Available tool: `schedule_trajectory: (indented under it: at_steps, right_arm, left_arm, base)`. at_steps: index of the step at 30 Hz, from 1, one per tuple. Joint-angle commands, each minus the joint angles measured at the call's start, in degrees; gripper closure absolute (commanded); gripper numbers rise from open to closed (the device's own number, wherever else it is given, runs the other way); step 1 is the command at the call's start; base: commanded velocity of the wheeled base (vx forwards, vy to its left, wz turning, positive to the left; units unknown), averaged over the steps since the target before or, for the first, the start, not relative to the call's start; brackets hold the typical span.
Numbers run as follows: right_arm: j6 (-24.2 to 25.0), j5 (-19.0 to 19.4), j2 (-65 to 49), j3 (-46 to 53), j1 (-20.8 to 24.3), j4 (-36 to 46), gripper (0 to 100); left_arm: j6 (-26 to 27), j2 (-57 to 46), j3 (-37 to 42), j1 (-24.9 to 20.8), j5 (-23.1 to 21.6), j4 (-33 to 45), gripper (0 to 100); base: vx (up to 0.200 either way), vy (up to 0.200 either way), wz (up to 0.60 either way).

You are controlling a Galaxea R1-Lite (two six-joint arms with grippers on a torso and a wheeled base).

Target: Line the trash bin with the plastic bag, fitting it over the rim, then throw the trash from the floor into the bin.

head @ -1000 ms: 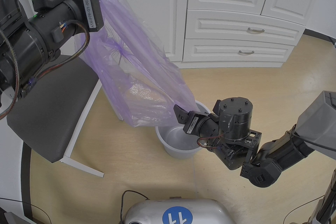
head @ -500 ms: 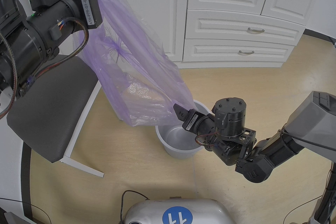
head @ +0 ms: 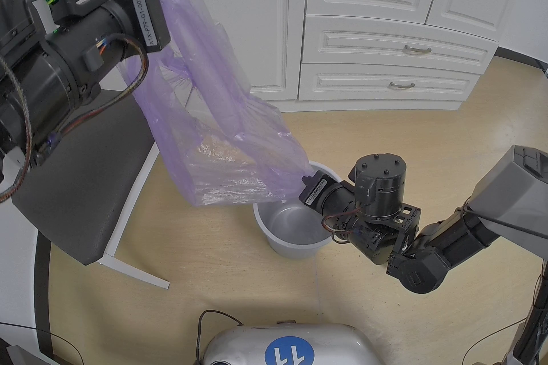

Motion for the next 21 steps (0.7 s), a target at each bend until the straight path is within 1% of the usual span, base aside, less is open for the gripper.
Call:
schedule_trajectory:
  at_steps: [1, 8, 11, 13, 15, 16, 17, 19, 21]
  right_arm:
    - [0.34, 0.34, -1.51, 0.32, 0.02, -0.07, 100]
    - [-0.45, 0.34, -4.76, 1.12, -0.16, 0.63, 100]
    - [-2.56, 0.34, -7.83, 1.91, -0.69, 1.6, 100]
    - [-4.41, 0.52, -10.29, 2.7, -1.04, 3.01, 100]
    - [-7.22, 0.69, -12.05, 3.75, -1.3, 5.64, 100]
    - [-7.22, 0.69, -12.05, 3.75, -1.3, 5.64, 100]
    - [-9.15, 0.69, -13.37, 3.93, -1.83, 7.93, 100]
    - [-9.68, 0.69, -14.25, 3.93, -2.53, 9.69, 100]
    - [-9.86, 0.78, -15.83, 3.93, -2.97, 11.79, 100]
  left_arm:
    - [-1.37, -1.21, 3.88, -0.09, 0.03, -0.01, 100]
    - [-1.28, -1.74, 5.99, 0.62, 0.12, 0.61, 100]
    - [-1.02, -1.3, 7.31, 1.85, 0.47, 0.43, 100]
    - [-0.93, -1.3, 8.19, 3.17, 2.14, 0.35, 100]
    - [-1.02, -1.3, 8.45, 5.45, 4.69, 0.35, 100]
    - [-1.02, -1.3, 8.45, 5.45, 4.69, 0.35, 100]
    - [-1.81, -1.65, 9.07, 7.39, 5.48, 0.78, 100]
    - [-2.42, -2.01, 11.0, 8.53, 5.57, 0.35, 100]
    - [-2.69, -2.62, 13.29, 8.7, 5.57, 0.17, 100]
  base:
    - [0.0, 0.0, 0.0]
    - [0.0, 0.0, 0.0]
    - [0.0, 0.0, 0.0]
    - [0.0, 0.0, 0.0]
    - [0.0, 0.0, 0.0]
    - [0.0, 0.0, 0.0]
    - [0.0, 0.0, 0.0]
    - [0.0, 0.0, 0.0]
    - [0.0, 0.0, 0.0]
